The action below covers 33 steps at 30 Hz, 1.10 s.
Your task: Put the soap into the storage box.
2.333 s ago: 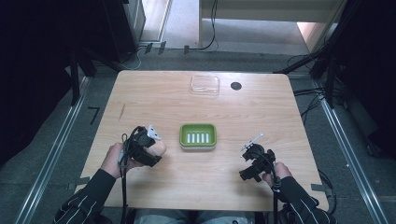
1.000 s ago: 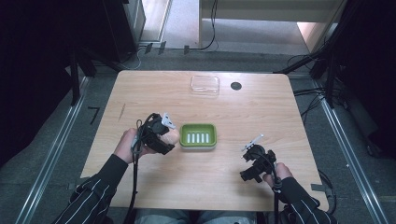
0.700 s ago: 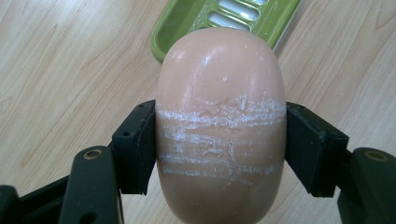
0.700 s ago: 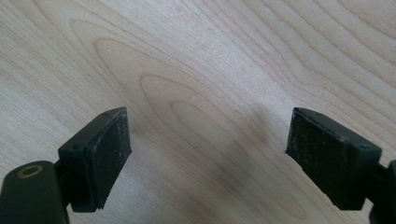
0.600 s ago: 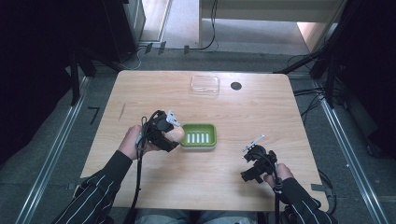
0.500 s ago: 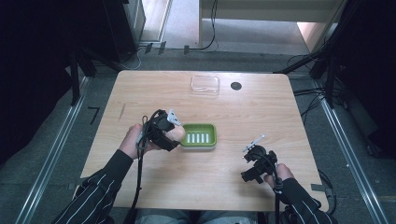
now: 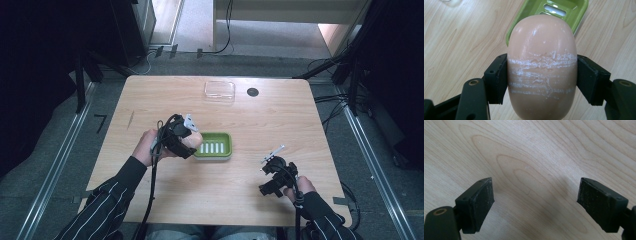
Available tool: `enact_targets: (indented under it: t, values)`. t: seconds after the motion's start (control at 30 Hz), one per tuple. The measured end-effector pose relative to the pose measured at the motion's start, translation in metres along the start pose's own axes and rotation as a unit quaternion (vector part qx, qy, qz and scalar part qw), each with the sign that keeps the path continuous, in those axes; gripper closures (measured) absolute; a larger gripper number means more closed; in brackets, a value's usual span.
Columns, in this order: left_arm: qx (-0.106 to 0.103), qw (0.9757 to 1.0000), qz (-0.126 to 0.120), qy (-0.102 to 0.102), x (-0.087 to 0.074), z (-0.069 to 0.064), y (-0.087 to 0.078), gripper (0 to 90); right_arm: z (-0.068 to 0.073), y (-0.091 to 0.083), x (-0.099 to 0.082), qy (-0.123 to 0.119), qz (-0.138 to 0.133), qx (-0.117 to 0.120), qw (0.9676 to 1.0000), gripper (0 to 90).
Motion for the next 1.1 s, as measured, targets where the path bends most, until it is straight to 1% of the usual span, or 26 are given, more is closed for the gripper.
enact_targets:
  t: [0.1,0.17,0.23,0.37,0.5,0.67,0.8,0.83,0.97,1.1]
  values:
    - [0.000,1.0000,-0.001,0.002,0.003,0.000,0.002,33.4,0.001,0.000,-0.001,0.006,0.001,0.001,1.0000,14.1]
    - [-0.001,1.0000,-0.003,0.002,0.005,0.000,0.002,33.4,0.001,0.000,-0.001,0.006,0.002,0.002,1.0000,14.1]
    - [-0.001,1.0000,-0.006,0.007,0.007,0.000,0.002,33.4,0.000,0.000,-0.001,0.003,0.002,0.001,1.0000,14.2]
    - [-0.001,0.9999,-0.009,0.005,0.010,0.000,0.003,33.4,0.000,0.000,-0.001,0.003,0.002,0.001,1.0000,14.2]
    - [-0.001,0.9999,-0.010,0.008,0.012,0.000,0.004,33.4,0.000,0.000,-0.002,0.003,0.004,0.002,1.0000,14.1]
    - [-0.006,0.9998,-0.011,0.015,0.015,-0.002,0.004,33.4,0.000,0.000,-0.003,0.002,0.005,0.002,1.0000,14.2]
    - [-0.006,0.9998,-0.015,0.015,0.019,-0.004,0.006,33.4,0.000,0.000,-0.003,0.002,0.005,0.002,1.0000,14.1]
    - [-0.007,0.9997,-0.016,0.018,0.020,-0.003,0.007,33.4,0.000,0.000,-0.003,0.003,0.004,0.002,1.0000,14.1]
    - [-0.009,0.9995,-0.022,0.019,0.025,-0.003,0.007,33.4,0.000,0.000,-0.002,0.003,0.003,0.002,1.0000,14.2]
    - [-0.012,0.9995,-0.023,0.021,0.027,-0.004,0.009,33.4,0.001,0.001,-0.001,-0.001,0.004,0.002,1.0000,14.2]
Point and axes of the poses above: each handheld gripper's, and its own axes: y roughly forward along the jaws, x roughly out of its top, z roughly to its left, the point moved 9 cm from there along y, roughly forward along the jaws, and after that the axes turned 15 degrees about x, right-handed, at the moved point
